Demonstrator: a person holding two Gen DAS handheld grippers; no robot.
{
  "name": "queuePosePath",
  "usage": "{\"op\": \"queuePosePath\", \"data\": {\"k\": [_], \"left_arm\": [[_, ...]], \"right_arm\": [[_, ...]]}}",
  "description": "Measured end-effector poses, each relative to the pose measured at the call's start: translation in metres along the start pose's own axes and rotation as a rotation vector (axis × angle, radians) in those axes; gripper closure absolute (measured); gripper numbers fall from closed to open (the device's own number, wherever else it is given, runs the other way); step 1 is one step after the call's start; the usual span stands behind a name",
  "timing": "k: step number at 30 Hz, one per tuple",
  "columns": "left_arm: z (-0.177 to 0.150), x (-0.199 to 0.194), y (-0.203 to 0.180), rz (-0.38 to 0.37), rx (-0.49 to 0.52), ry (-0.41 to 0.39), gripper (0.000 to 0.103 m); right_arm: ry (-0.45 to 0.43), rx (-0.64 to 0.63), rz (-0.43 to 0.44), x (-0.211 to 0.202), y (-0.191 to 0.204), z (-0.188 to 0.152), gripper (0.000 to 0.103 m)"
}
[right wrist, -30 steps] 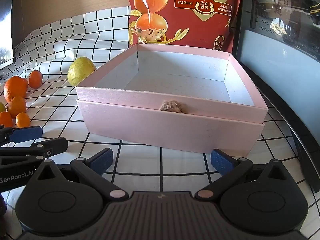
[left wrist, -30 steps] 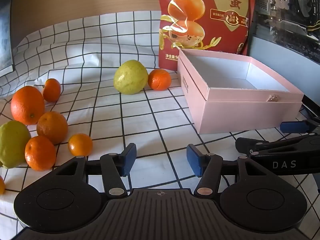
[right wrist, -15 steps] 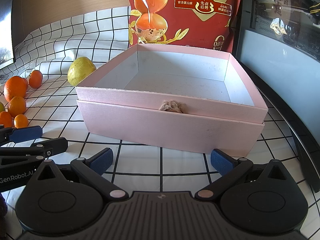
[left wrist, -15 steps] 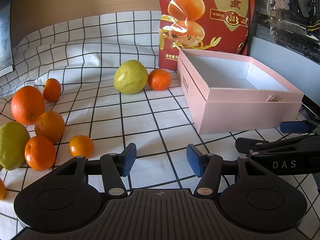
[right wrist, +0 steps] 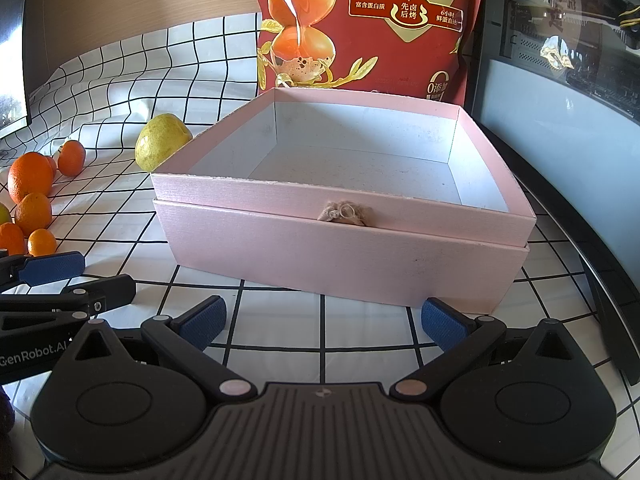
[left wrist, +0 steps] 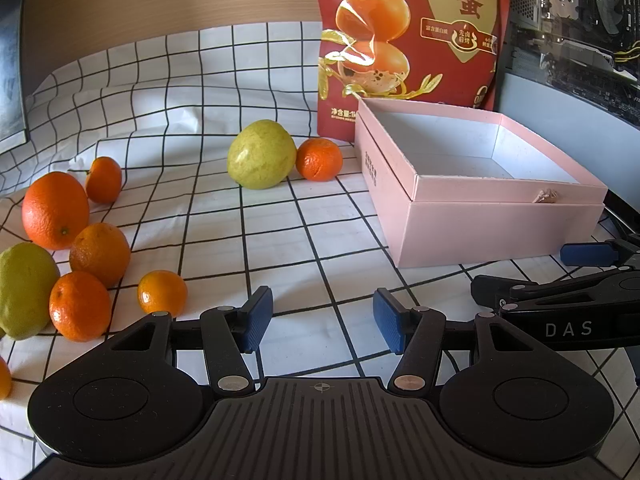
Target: Organize fruits
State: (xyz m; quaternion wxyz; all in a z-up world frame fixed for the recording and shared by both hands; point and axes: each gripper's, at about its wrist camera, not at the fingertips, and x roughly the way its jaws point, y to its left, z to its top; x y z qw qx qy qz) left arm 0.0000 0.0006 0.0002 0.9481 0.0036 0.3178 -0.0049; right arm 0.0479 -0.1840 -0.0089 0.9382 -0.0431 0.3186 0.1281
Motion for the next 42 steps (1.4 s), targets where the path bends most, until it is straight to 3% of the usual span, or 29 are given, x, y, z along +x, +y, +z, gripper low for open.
{"op": "queuePosePath", "data": {"k": [38,42], "left_arm": [[0.0000,0.0000,-0.0002,0.001,0.002,0.000,0.041],[0.0000,0.0000,-0.0003,0.003,0.003,0.000,0.041]], "right_arm": [[0.001,0.002,0.001,-0.0012,0.0000,0.0008,0.000],[0.042,-0.016,0.025,-0.0012,-0.0022,0.0052,0.000]]}}
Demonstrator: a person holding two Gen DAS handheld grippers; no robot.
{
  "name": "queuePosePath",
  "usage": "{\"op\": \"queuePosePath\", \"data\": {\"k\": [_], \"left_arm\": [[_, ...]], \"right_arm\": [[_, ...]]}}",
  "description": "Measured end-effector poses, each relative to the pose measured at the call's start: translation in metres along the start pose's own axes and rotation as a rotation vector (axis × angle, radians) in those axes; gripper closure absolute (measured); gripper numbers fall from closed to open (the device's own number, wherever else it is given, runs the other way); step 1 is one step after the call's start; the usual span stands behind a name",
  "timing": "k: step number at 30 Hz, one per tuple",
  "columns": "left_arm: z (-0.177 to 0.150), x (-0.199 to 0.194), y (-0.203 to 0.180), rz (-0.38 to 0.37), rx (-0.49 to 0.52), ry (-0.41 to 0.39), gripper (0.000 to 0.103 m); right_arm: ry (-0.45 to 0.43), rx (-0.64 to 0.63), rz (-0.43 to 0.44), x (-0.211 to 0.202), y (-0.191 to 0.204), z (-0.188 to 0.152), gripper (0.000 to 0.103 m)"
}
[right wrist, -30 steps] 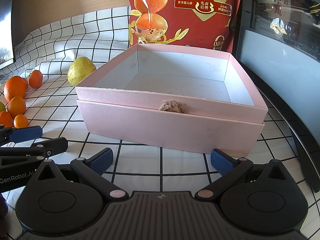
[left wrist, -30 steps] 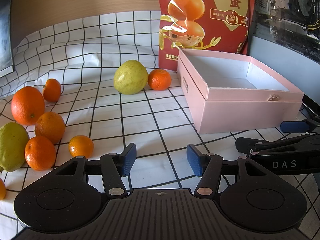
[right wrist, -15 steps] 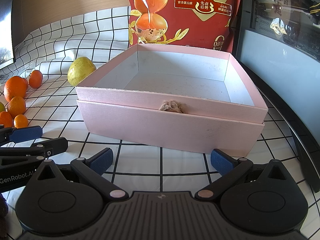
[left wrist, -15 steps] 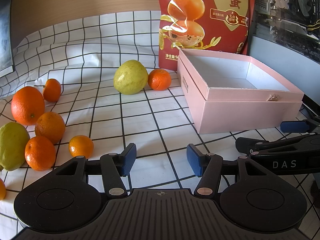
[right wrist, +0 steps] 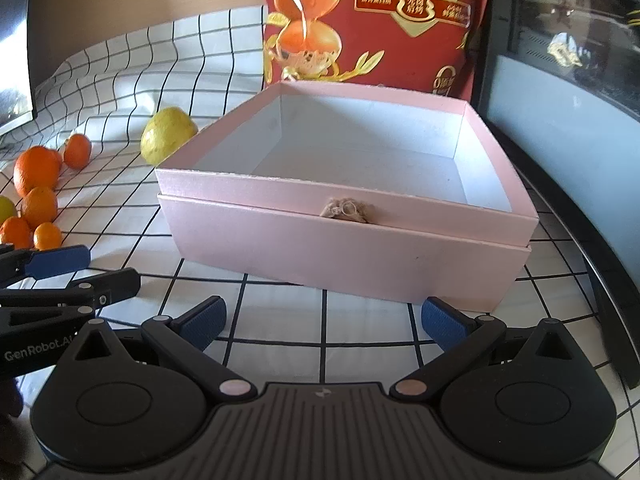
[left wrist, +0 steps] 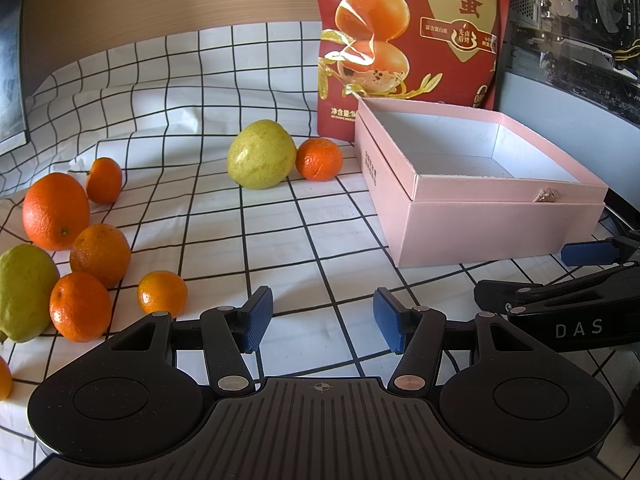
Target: Organize fruits
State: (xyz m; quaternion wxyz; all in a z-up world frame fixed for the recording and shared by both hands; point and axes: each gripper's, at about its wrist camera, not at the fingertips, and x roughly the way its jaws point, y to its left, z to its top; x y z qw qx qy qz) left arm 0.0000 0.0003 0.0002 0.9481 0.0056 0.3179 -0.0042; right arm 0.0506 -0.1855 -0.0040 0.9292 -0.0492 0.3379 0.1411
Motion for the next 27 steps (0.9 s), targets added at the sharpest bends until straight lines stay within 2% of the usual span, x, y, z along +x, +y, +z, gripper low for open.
{"op": "queuePosePath", "data": {"k": [10,14,16,18,20,21,23,24,27], "left_arm": [[0.001,0.000,0.000,0.001,0.002,0.000,0.041],[0.002,0.000,0.000,-0.001,-0.002,-0.001,0.041],[0.001,-0.001,0.003,-0.017,-0.006,-0.003,0.044],[-0.001,-0.006,0.010,-0.067,0.003,0.010,0.046],[0.001,-0.017,0.025,-0.116,-0.038,0.042,0.046],[0.003,-0.025,0.033,-0.114,-0.062,0.042,0.046],[0.006,-0.048,0.057,-0.078,-0.116,0.022,0.047],[0.007,-0.058,0.069,-0.057,-0.145,0.015,0.048],[0.006,-0.087,0.116,0.018,-0.250,0.005,0.048]], "right_arm": [[0.007,0.000,-0.003,0.001,0.000,0.000,0.000],[0.077,0.017,-0.025,0.001,0.004,0.007,0.000],[0.090,0.022,-0.029,0.001,0.005,0.008,0.000],[0.083,0.016,-0.028,0.001,0.006,0.007,0.000],[0.084,0.013,-0.024,0.000,0.006,0.006,0.000],[0.089,0.013,-0.027,-0.001,0.006,0.006,0.000],[0.100,0.015,-0.033,-0.005,0.011,0.005,0.002],[0.104,-0.001,-0.032,-0.008,0.017,0.006,0.006],[0.092,-0.079,-0.014,-0.018,0.039,0.007,0.007]]}}
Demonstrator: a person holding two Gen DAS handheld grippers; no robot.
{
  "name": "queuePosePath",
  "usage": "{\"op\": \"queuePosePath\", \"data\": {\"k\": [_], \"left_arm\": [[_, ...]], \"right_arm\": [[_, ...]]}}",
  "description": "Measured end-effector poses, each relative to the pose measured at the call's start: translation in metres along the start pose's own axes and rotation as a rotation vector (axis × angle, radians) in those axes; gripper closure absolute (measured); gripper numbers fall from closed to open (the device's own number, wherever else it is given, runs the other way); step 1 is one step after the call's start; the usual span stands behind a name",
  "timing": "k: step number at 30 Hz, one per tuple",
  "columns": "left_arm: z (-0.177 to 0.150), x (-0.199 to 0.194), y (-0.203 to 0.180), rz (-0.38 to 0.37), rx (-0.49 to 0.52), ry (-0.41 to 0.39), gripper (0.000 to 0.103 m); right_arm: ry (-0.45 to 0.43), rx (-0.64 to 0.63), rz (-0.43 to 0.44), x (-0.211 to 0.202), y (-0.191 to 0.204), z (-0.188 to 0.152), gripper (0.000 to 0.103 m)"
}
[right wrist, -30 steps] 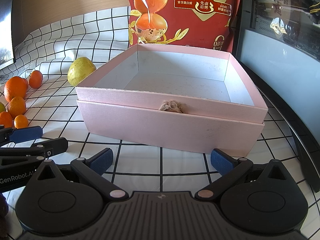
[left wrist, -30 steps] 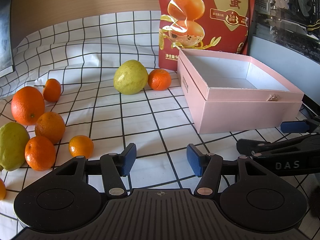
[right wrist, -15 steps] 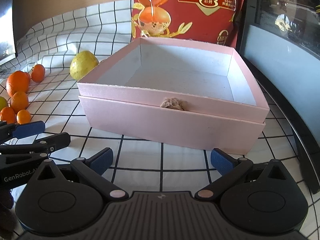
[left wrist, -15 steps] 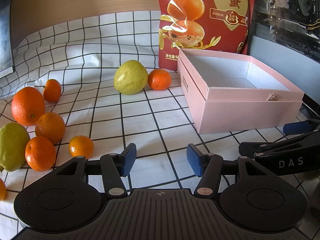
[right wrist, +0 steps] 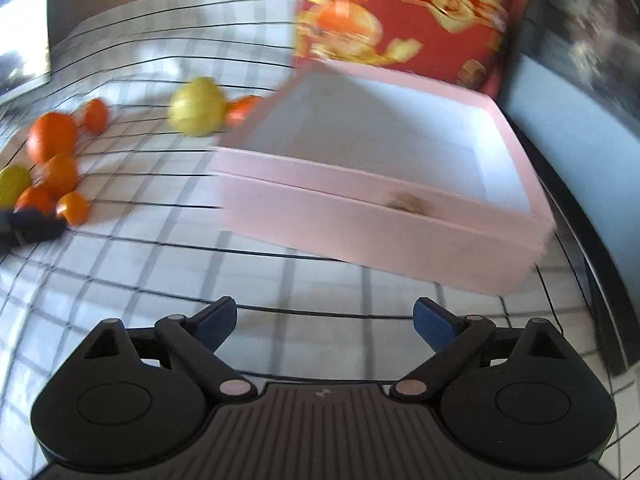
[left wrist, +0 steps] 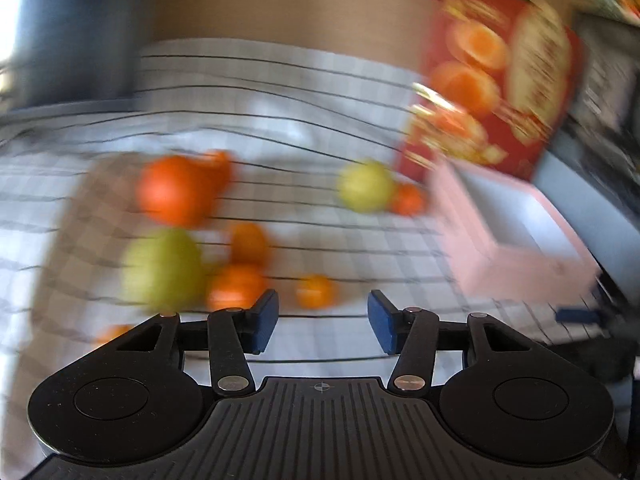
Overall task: Organize fruits
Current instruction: 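Grasp a small tangerine on the cloth with the left gripper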
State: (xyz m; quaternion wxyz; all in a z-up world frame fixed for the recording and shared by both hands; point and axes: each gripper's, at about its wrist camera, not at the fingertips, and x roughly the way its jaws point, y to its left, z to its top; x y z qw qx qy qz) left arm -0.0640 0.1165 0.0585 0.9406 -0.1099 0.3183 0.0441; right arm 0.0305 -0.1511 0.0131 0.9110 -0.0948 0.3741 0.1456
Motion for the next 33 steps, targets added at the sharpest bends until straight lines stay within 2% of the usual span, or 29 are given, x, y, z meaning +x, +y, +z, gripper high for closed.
{"op": "queuePosePath", "data": {"k": [2,5,10,16,18,26,28,33], "left_arm": [[0.004,-0.014,0.033,0.069,-0.050,-0.008,0.050],[0.004,-0.017,0.067,0.165,-0.060,0.012,0.050],[-0.005,0.003,0.084,0.178,-0.015,0.157,0.050],[-0.015,0.012,0.085,0.149,-0.029,0.141,0.052],[-0.014,0.015,0.083,0.140,-0.022,0.147,0.064],[-0.019,-0.011,0.089,0.028,-0.117,0.128,0.064],[-0.024,-0.020,0.084,-0.002,-0.115,0.139,0.064],[-0.031,-0.031,0.067,-0.099,-0.100,0.169,0.064]], "right_arm": [[-0.019,-0.019,0.025,-0.007,0.015,0.002,0.007],[-0.008,-0.029,0.083,-0.009,0.041,0.008,0.007],[-0.010,-0.104,0.121,-0.013,0.087,0.017,0.007],[-0.041,-0.187,0.199,-0.023,0.116,0.030,0.007],[-0.039,-0.214,0.211,-0.023,0.123,0.032,0.008],[-0.041,-0.247,0.244,-0.017,0.144,0.044,0.018],[-0.034,-0.234,0.272,-0.012,0.148,0.053,0.022],[0.009,-0.182,0.354,0.009,0.166,0.087,0.049]]}}
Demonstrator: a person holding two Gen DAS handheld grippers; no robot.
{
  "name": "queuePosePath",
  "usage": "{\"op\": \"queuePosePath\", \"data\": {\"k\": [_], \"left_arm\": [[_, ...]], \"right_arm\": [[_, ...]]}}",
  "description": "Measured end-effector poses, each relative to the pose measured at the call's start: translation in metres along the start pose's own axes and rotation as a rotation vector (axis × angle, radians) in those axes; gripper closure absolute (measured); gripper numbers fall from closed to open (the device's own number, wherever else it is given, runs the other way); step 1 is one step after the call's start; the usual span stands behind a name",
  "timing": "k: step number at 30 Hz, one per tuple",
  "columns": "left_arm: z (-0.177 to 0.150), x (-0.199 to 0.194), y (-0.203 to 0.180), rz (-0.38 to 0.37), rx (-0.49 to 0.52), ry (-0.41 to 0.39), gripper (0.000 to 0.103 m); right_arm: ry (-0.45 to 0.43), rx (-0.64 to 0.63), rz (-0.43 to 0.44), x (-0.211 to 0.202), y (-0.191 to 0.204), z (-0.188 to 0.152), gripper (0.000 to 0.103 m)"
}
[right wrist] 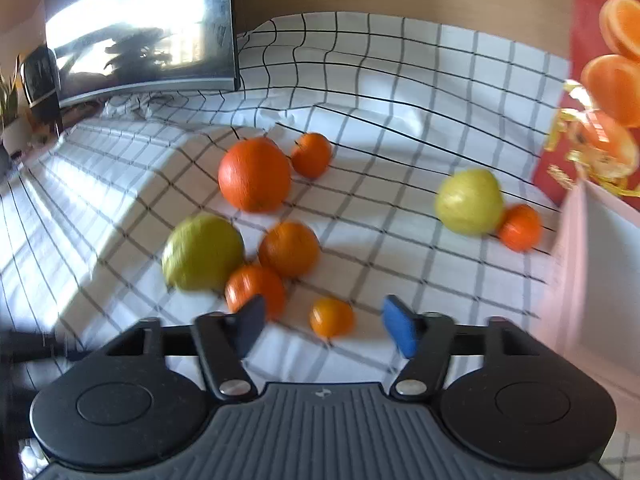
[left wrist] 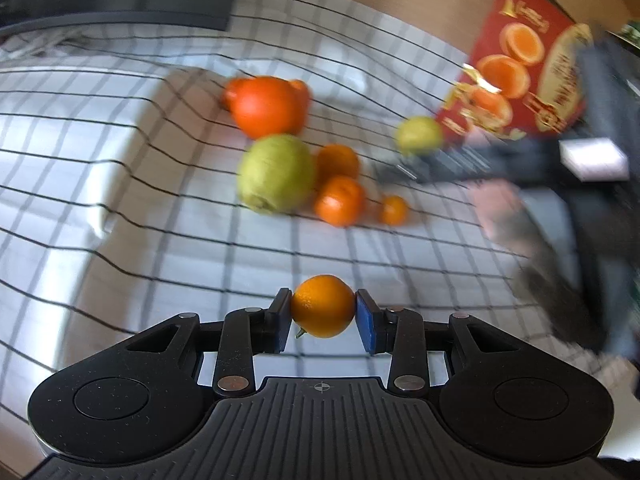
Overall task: Organize fruits
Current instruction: 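Grasp a small tangerine on the cloth with the left gripper, then grasp a tangerine with the right gripper while the left gripper holds its tangerine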
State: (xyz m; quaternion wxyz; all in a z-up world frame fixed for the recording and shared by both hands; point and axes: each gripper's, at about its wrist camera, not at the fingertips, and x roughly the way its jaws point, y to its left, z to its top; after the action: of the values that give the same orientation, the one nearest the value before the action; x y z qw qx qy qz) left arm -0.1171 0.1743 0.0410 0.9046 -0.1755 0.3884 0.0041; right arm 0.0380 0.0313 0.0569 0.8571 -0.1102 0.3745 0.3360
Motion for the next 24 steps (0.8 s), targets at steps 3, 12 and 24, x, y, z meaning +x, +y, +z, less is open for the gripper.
{"op": "queuePosePath", "data": {"k": [3,12,24], "left_arm": [[-0.005,-0.001,-0.006,-0.022,-0.003,0.007,0.064],[-0.010,-0.009,0.005,-0.003,-0.036,0.017,0.064],[0.002,0.018,-0.041,-0.125,0.142,0.104,0.064]], "right_arm": [[0.026,0.039,0.037,0.023,0.003,0.020,0.049],[0.126,0.051,0.076,0.079,0.010,0.038,0.055],[-0.007,0.094,-0.032,-0.018,-0.026,0.009,0.056]]}}
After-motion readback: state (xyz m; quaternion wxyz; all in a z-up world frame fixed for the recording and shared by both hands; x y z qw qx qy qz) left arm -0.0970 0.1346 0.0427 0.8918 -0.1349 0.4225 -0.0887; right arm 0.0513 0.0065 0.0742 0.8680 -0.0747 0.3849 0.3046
